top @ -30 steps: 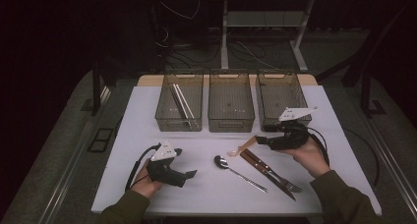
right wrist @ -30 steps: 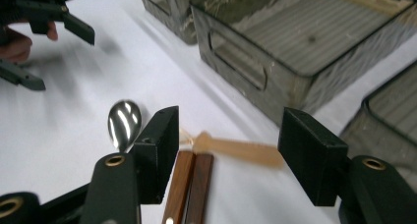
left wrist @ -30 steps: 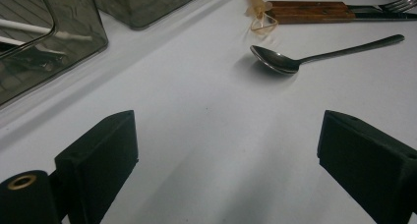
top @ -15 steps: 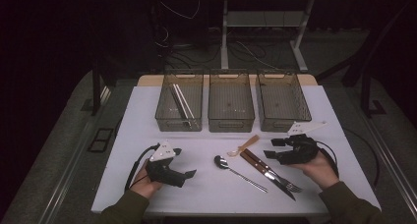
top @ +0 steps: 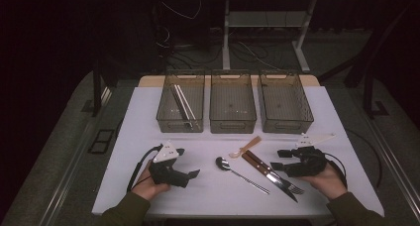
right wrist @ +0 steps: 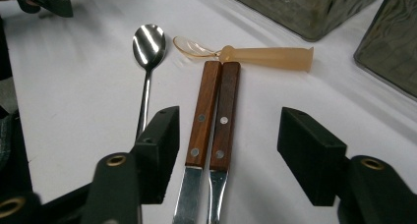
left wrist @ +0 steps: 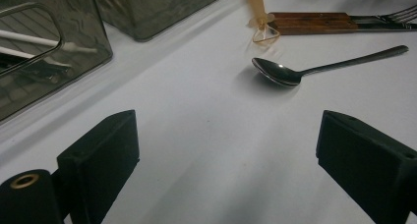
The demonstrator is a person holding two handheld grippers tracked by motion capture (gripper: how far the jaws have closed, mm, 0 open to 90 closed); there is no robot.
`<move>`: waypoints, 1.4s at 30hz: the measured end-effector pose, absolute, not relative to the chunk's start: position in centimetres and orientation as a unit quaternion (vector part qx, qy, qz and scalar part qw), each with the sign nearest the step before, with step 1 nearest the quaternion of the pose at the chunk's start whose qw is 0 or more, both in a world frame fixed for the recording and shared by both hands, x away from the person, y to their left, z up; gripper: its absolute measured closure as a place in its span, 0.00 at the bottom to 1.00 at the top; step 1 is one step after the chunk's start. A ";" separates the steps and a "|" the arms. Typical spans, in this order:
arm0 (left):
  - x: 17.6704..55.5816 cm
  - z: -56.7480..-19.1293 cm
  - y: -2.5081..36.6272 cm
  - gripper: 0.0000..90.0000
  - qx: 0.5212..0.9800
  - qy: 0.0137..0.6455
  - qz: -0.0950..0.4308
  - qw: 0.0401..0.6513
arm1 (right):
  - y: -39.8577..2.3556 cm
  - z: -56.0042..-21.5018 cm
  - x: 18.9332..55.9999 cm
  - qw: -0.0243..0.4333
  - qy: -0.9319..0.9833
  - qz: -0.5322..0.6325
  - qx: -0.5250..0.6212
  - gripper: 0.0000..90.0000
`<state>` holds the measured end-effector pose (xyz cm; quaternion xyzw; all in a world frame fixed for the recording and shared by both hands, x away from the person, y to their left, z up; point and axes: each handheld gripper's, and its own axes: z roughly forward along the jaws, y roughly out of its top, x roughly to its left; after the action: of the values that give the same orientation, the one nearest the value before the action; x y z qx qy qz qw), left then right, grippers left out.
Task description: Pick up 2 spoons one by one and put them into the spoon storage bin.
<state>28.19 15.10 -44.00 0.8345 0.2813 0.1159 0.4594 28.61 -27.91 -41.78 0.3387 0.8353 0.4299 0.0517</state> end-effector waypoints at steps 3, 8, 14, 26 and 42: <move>28.4 -44.0 15.0 0.09 0.837 0.280 0.110 0.458 | -28.5 -42.2 28.3 0.054 0.826 0.444 0.343 0.39; 29.0 -43.8 14.7 0.08 0.837 0.272 0.095 0.465 | -29.1 -43.0 27.6 0.076 0.811 0.462 0.351 0.30; 30.0 -43.5 13.8 0.11 0.839 0.259 0.093 0.469 | -29.2 -43.6 26.9 0.091 0.802 0.467 0.361 0.20; 31.9 -42.9 11.2 0.30 0.846 0.234 0.071 0.475 | -29.6 -43.9 26.8 0.101 0.797 0.467 0.369 0.18; 33.5 -43.9 6.7 0.53 0.883 0.171 0.021 0.436 | -29.6 -43.9 26.8 0.110 0.799 0.462 0.368 0.18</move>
<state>33.54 6.66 -43.95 0.8833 0.1706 0.0205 0.4362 26.85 -29.58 -43.87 0.3681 0.7995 0.4616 0.1104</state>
